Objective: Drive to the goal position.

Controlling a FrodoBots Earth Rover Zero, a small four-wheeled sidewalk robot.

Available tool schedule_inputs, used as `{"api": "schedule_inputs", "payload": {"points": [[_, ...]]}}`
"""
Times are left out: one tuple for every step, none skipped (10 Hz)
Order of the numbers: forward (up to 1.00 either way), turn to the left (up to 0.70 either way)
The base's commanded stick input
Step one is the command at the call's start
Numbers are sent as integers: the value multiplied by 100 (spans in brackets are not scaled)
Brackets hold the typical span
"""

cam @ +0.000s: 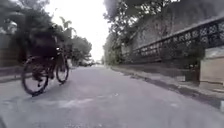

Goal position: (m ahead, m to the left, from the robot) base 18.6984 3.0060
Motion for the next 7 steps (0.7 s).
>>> {"api": "schedule_inputs", "payload": {"points": [[100,4],[100,4],[100,4],[100,4],[100,4],[100,4],[100,4]]}}
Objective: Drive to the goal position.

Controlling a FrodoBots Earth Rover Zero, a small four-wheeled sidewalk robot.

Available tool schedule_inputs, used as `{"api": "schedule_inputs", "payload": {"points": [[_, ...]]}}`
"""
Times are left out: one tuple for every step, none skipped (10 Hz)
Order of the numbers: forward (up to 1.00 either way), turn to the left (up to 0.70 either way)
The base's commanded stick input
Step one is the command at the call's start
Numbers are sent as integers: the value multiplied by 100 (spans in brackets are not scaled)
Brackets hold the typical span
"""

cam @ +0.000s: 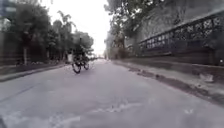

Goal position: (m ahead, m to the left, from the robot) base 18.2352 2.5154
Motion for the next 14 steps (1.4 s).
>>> {"api": "schedule_inputs", "payload": {"points": [[100,4],[100,4],[100,4],[100,4],[100,4],[100,4],[100,4],[100,4],[100,4],[100,4],[100,4],[100,4],[100,4],[100,4]]}}
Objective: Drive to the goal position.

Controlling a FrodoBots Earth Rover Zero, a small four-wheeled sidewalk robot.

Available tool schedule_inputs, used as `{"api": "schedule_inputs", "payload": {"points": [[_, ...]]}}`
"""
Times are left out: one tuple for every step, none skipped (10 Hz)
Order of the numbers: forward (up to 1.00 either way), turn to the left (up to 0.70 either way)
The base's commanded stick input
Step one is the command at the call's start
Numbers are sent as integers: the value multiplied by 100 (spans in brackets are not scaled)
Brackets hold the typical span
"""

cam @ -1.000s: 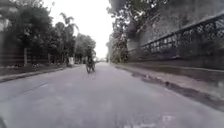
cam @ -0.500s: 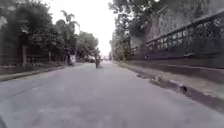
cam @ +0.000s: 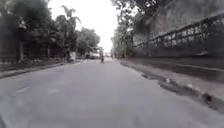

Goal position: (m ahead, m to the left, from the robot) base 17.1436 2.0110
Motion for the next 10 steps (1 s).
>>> {"api": "schedule_inputs", "payload": {"points": [[100,4],[100,4],[100,4],[100,4],[100,4],[100,4],[100,4],[100,4],[100,-33],[100,-26]]}}
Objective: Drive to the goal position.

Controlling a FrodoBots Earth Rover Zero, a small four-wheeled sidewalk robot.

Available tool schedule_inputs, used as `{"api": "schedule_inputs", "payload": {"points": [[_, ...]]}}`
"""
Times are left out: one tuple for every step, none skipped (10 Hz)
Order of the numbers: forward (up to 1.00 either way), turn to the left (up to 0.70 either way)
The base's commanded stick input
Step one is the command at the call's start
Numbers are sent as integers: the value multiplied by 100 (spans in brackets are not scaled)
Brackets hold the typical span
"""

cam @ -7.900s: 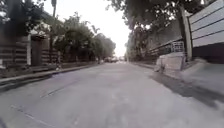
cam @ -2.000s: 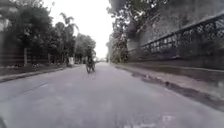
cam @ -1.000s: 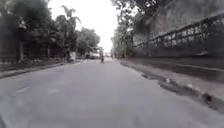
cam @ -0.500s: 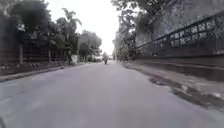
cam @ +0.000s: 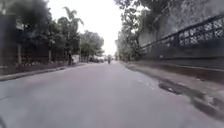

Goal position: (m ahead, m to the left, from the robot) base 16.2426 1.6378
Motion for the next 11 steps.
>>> {"api": "schedule_inputs", "payload": {"points": [[100,-15],[100,-4],[100,4],[100,4],[100,4],[100,4],[100,4],[100,4],[100,4],[100,4],[100,4]]}}
